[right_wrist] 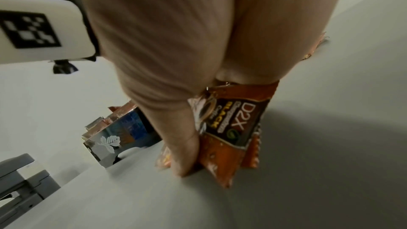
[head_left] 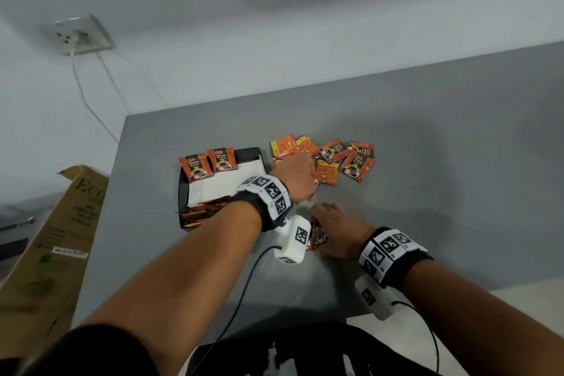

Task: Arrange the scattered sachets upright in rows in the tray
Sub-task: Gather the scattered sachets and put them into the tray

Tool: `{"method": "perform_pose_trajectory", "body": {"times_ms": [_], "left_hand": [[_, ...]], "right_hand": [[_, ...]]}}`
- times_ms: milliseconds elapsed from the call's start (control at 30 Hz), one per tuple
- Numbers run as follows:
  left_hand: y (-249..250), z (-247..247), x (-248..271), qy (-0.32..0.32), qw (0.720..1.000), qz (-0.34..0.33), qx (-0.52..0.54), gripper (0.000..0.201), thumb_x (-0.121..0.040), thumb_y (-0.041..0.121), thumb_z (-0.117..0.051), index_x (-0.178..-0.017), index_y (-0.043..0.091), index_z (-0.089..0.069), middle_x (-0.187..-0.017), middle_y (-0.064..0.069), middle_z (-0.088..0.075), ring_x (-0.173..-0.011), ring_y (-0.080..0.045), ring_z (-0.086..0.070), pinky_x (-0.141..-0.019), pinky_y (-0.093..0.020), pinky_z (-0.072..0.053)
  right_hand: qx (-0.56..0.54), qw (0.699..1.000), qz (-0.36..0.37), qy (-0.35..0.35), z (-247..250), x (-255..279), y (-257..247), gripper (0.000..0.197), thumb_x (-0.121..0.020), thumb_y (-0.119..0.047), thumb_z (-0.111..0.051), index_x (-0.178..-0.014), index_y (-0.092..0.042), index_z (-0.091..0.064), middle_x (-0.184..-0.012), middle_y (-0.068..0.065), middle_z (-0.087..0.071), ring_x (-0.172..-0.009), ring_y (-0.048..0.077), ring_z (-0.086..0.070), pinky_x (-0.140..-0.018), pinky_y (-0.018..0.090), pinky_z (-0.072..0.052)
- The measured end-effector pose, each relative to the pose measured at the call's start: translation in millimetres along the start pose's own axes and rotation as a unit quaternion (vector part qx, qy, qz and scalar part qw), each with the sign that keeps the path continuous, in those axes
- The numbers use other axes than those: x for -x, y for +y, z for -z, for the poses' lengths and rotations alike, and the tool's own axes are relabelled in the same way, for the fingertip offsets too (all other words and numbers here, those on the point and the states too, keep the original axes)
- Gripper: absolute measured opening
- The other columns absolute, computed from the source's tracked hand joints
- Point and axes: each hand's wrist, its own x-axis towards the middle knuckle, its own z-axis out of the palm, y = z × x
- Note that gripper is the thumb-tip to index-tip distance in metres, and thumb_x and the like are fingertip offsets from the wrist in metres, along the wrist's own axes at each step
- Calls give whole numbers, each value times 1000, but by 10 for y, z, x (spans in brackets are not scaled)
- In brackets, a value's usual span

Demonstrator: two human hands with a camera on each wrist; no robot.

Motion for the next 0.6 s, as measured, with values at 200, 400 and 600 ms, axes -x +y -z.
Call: {"method": "perform_pose_trajectory", "body": {"times_ms": [200,400,600], "left_hand": [[138,-247,-389,5,1000,-12,-26,31,-94,5,-60,-124,10,-56,-116,-7,-64,-93,-22,-60,-69,-28,-45],[145,-417,-520,-25,994,-38,-102,33,-85,0,-61,-110,23,-60,-121,-4,-62,-109,-26,-58,-91,-41,-54],[45,-586,-522,-2,982,-63,-177,44,-86,15,-68,-126,21,-53,-133,-3,-53,-126,-28,-46,-99,-41,-45]], "right_hand": [[-27,997,-76,20,164,84,330,54,-87,-37,-70,-132,-20,-46,-129,5,-57,-117,26,-56,-95,35,-48],[-103,962,-158,200,693,51,825,16,-86,-20,-72,-83,-25,-57,-77,-8,-59,-73,13,-61,-57,12,-35],[-165,940,-185,234,778,-415,1050,42,-79,-26,-78,-116,-12,-65,-111,2,-69,-103,20,-65,-89,25,-46]]}}
